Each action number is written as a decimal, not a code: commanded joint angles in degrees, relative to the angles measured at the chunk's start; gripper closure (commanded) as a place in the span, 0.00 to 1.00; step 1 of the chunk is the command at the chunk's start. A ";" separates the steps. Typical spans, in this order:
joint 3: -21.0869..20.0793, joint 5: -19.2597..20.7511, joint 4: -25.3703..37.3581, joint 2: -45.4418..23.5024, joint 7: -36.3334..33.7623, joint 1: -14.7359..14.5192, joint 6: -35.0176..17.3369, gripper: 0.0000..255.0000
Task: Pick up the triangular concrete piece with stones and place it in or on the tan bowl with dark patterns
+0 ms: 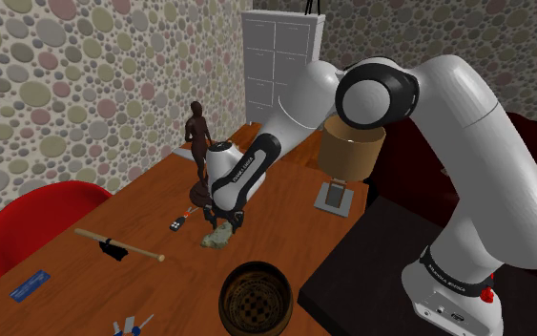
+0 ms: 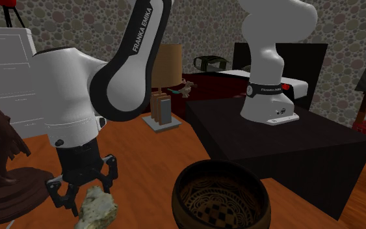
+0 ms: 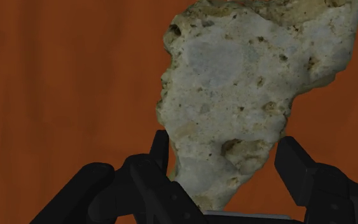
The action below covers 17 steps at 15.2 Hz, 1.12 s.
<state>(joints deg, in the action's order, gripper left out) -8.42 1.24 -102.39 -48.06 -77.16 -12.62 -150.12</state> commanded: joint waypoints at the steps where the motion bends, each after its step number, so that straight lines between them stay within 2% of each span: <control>1: 0.00 0.00 0.00 0.00 0.00 0.00 0.00 1.00; 9: 0.00 0.00 0.00 -0.01 0.00 -0.01 -0.01 1.00; 17: -0.59 -0.43 -2.29 5.48 -0.10 0.50 3.18 1.00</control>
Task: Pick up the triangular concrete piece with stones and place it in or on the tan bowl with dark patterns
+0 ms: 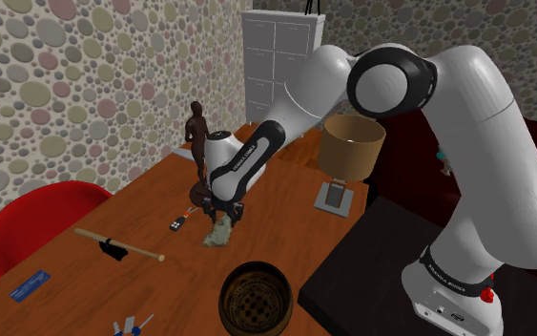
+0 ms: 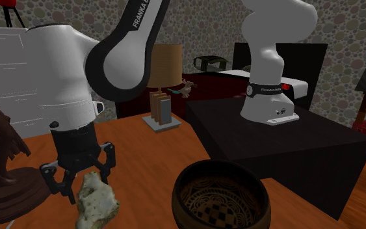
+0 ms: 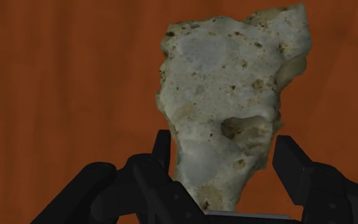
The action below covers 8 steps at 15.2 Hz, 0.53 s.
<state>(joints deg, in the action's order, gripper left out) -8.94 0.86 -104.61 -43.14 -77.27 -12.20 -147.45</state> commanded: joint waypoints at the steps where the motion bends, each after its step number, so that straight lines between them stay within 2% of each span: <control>1: -0.14 -0.11 -0.30 1.23 0.01 0.14 0.94 1.00; 8: -0.66 -0.57 -1.54 5.70 -0.02 0.58 4.16 1.00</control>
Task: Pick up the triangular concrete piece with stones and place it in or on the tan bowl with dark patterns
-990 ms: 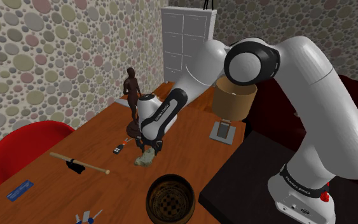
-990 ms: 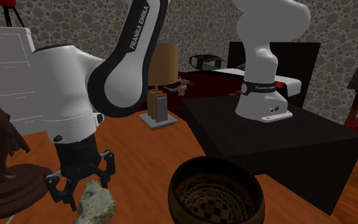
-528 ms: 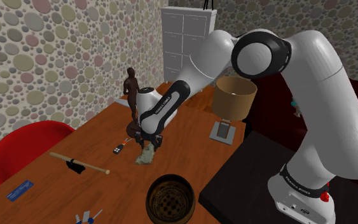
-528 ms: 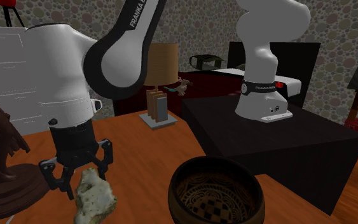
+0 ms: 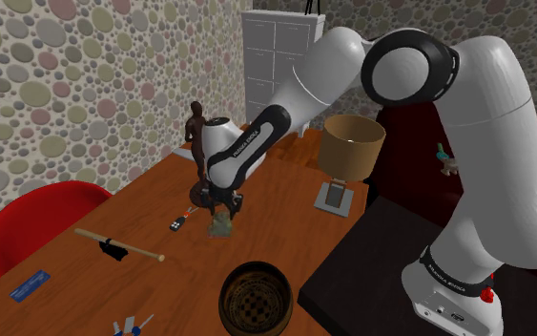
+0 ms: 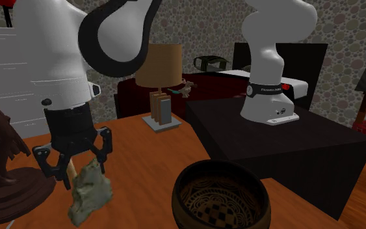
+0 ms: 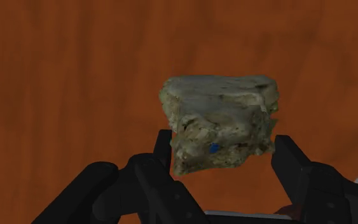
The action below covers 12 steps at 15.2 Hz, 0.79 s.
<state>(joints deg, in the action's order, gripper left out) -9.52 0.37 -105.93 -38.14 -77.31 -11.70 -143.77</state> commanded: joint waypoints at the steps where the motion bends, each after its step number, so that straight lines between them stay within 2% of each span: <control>1: -0.15 -0.14 -0.35 1.32 0.01 0.14 0.97 1.00; 8: -0.48 -0.48 -0.49 4.15 -0.01 0.41 3.62 1.00; 9: -0.48 -0.48 -0.49 4.15 -0.01 0.41 3.62 0.00; 12: 1.45 1.75 -1.40 1.77 -6.73 -4.24 -0.43 0.00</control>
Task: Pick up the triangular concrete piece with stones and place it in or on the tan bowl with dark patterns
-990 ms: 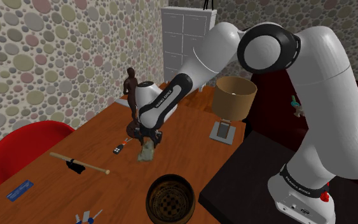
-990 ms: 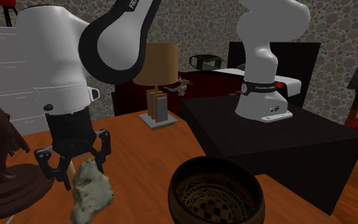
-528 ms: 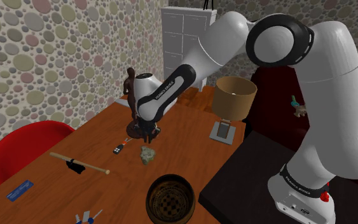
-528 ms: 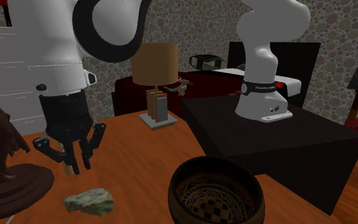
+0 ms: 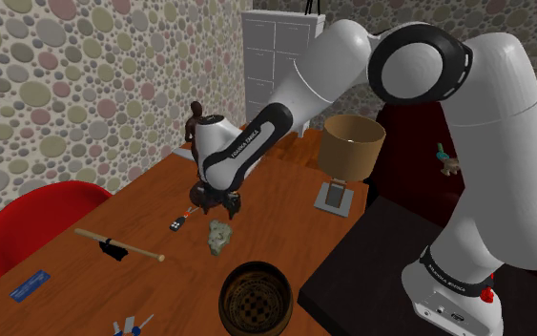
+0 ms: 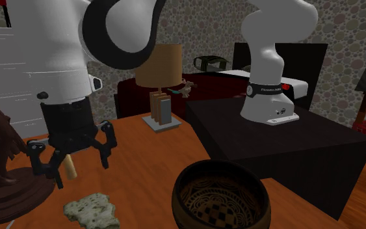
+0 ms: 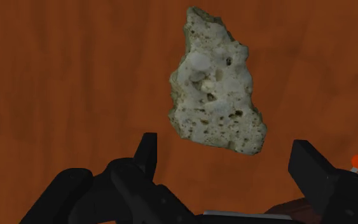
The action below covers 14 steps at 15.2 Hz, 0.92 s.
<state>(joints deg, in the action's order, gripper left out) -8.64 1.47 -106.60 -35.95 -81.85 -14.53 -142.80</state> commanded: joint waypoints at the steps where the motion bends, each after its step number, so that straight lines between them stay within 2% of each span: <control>1: 1.31 1.37 -0.75 -1.39 -4.46 -3.05 -2.57 0.00; 5: 4.54 3.93 0.59 -6.05 -13.40 -9.74 -6.24 0.00; 14: 5.08 4.17 3.02 -11.41 -13.56 -10.18 -9.18 0.00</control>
<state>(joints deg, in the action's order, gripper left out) -3.60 5.63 -103.65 -47.10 -95.39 -24.68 -151.77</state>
